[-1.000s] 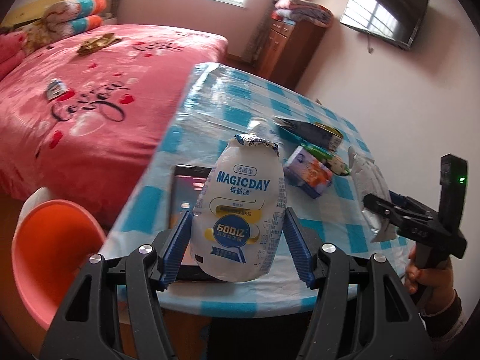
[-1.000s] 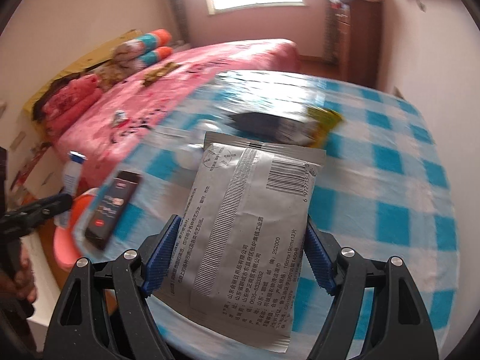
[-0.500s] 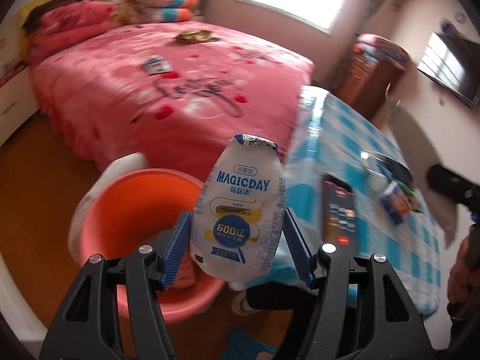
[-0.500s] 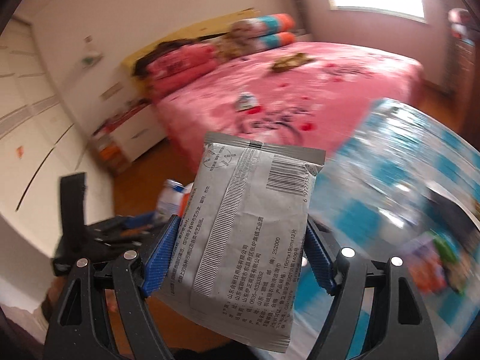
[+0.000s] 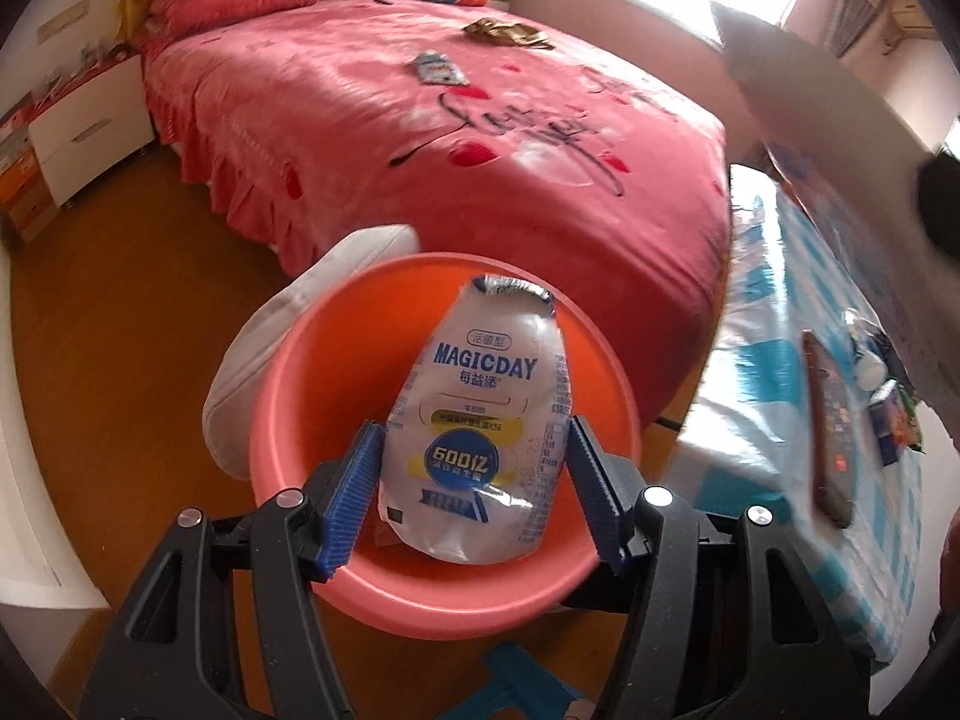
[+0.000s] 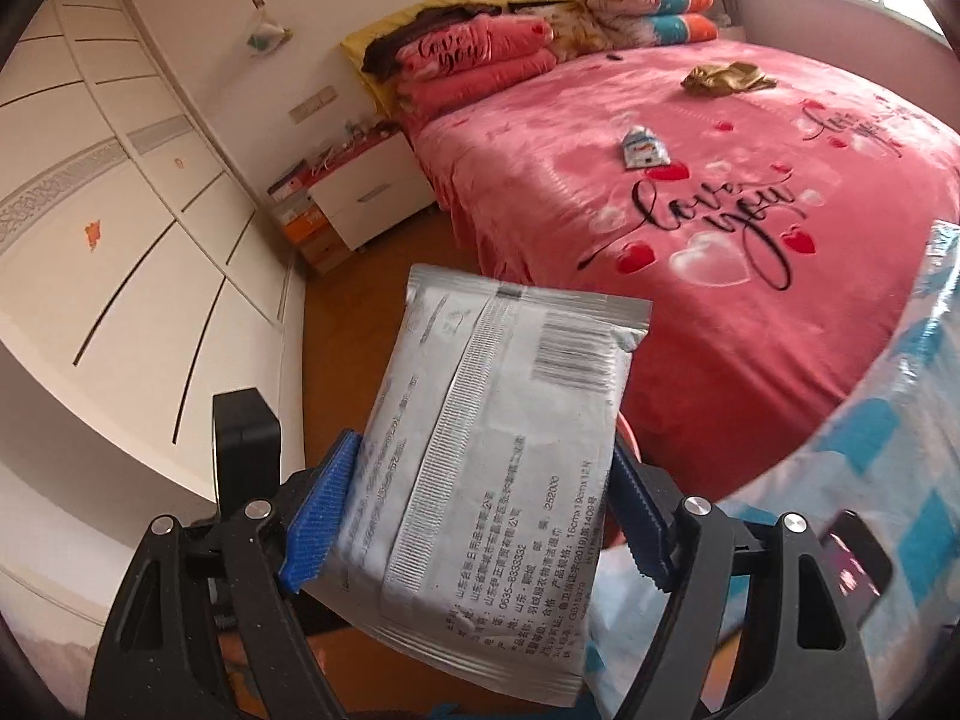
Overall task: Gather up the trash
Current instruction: 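Open both tools over the orange bucket to drop bottle and packet, then move both tools back over the table toward the remaining trash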
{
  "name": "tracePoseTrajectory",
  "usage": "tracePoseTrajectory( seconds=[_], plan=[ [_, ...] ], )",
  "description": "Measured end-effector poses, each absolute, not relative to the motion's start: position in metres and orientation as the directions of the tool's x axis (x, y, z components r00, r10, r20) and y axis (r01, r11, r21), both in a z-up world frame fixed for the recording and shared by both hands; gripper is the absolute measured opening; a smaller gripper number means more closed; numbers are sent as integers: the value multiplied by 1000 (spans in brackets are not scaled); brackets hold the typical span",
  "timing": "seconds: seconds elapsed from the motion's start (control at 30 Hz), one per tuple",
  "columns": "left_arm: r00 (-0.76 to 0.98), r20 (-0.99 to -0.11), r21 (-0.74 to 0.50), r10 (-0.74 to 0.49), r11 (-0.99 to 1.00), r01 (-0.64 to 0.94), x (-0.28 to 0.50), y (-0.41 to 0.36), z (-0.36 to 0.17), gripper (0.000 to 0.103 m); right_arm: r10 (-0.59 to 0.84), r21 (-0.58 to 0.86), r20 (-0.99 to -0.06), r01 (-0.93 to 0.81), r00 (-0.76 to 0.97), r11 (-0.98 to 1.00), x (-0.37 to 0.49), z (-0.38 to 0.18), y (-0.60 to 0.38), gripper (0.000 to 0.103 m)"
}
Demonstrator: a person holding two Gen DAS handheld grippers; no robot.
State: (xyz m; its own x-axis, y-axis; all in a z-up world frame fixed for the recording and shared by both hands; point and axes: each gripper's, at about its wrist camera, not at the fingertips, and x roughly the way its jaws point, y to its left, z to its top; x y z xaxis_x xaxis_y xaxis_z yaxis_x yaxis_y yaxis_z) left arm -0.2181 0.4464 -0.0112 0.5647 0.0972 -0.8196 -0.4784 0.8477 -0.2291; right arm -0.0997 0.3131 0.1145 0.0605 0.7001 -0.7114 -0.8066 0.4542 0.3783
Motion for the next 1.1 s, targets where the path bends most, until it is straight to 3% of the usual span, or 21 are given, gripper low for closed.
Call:
tracePoseTrajectory(
  seconds=[0.1, 0.3, 0.5, 0.93, 1.1],
  plan=[
    [516, -835, -149, 189, 826, -544, -223, 456, -20, 80, 737, 444, -676, -789, 16, 425, -95, 111, 324, 79],
    [516, -825, -156, 231, 785, -600, -242, 475, -20, 81, 781, 469, -618, -756, 88, 457, -93, 129, 293, 89],
    [563, -788, -171, 248, 791, -587, -245, 475, -6, 85, 776, 449, -597, -717, 202, 533, -93, 145, 252, 89],
    [807, -555, -226, 203, 896, -381, -242, 429, 34, 89, 667, 393, -571, -553, 479, 734, -122, 140, 143, 94],
    [787, -598, -243, 152, 901, -358, -229, 412, 40, 89, 614, 388, -601, -486, 511, 783, -131, 117, 112, 94]
  ],
)
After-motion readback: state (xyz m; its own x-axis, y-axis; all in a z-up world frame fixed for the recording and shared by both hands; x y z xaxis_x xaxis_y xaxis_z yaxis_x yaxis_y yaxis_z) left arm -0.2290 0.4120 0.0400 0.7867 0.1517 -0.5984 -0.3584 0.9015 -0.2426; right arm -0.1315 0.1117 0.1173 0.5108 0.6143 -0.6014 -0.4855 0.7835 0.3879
